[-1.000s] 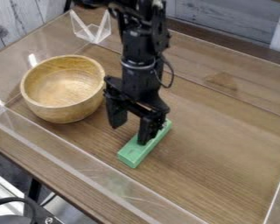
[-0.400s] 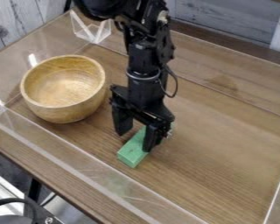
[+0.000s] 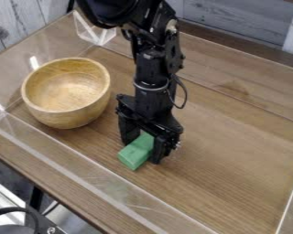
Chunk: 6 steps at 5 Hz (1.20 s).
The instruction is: Put the green block in the brown bowl
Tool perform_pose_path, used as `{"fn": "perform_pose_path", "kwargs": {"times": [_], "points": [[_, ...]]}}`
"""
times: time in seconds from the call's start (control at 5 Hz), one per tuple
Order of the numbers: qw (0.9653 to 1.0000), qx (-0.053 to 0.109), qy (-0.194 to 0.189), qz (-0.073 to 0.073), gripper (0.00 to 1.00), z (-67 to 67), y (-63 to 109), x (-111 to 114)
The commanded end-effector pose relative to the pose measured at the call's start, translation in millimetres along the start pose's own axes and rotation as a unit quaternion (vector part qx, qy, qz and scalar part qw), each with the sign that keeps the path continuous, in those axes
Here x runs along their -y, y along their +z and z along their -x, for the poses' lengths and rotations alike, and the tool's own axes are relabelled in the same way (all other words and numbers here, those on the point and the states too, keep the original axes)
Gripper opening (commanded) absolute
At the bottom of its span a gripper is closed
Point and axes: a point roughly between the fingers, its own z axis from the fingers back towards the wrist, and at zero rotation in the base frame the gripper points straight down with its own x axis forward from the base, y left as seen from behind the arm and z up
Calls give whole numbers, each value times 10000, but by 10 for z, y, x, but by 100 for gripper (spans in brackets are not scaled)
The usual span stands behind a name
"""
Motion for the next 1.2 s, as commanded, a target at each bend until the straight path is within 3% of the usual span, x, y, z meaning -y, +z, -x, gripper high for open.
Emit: {"fn": "perform_pose_path", "kwargs": {"times": [0.0,1.0], "points": [[9998,182,-8,-28,100,-68,43,-7],[9997,253,1,52,100,-90,-28,18]]}}
